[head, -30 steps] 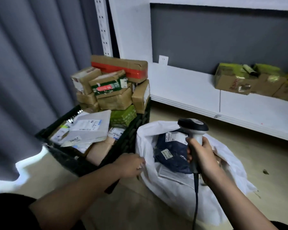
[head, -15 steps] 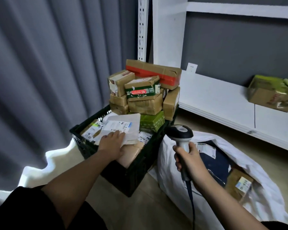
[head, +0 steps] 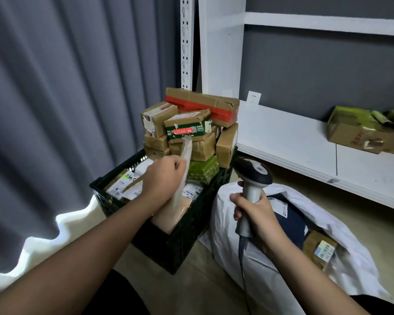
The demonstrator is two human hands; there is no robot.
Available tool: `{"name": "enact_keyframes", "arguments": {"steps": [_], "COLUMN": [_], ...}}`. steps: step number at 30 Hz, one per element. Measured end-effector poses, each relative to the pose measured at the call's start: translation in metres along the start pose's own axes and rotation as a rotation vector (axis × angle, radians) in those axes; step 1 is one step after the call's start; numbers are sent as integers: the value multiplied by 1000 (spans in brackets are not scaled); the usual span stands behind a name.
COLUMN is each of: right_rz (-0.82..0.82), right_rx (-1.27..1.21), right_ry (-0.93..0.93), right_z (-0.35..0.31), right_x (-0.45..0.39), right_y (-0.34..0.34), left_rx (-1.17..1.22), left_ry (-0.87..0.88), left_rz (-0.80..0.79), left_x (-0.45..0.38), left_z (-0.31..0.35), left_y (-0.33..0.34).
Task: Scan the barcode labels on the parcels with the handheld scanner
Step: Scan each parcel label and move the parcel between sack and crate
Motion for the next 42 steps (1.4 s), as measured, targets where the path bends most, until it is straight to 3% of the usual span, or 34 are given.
{"name": "enact_keyframes", "arguments": {"steps": [5, 7, 11, 14, 17, 19, 20, 21, 23, 24, 26, 28, 31, 33, 35, 38, 42], "right_rz": [2, 19, 87, 177, 254, 237, 210, 183, 136, 117, 96, 98, 220, 336, 405, 361, 209], "right_rx": [47, 125, 230, 171, 39, -95, -173, -247, -318, -328, -318, -281, -128, 82, 137, -2, 27], "right_ry": [-99, -146, -176, -183, -112, -73, -61, -52, -32, -23, -13, -23, -95, -135, -178, -224, -158], "right_z": [-17, -22, -32, -33, -33, -36, -39, -41, -45, -46, -49, -49, -47, -45, -44, -45, -44], "right_x": [7, 8, 9, 7, 8, 11, 13, 14, 16, 17, 20, 20, 16, 16, 18, 23, 28], "right_y": [5, -2, -18, -31, -48, -56, -58, -60, -64, -67, -72, -77, -88, -94, -95, -90, -70], "left_rx": [1018, 1231, 1487, 1413, 960, 635, 532, 524, 786, 925, 1056, 1081, 939, 879, 905, 930, 929], "left_ry": [-296, -385, -403, -261, -74, -130, -205, -287, -411, -427, -376, -330, -258, -233, -220, -240, -240], "left_rz": [-266, -369, -544, -608, -347, -204, -223, -304, -550, -659, -732, -711, -641, -542, -423, -259, -133], "left_x": [25, 35, 41, 39, 27, 18, 15, 12, 11, 12, 11, 7, 4, 1, -1, 0, 2], "left_z": [57, 78, 98, 96, 73, 48, 37, 27, 20, 21, 25, 26, 27, 25, 23, 18, 13], "left_y": [28, 34, 37, 38, 38, 42, 45, 48, 58, 60, 59, 57, 48, 42, 37, 37, 44]}}
Point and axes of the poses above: each hand's wrist, its own x-axis away from the middle knuckle, its own y-axis out of the palm, z = x × y, the point moved 3 cm from there along -x, towards the middle knuckle, and after that the axes turned 5 degrees about -z, right-handed, at the moved point
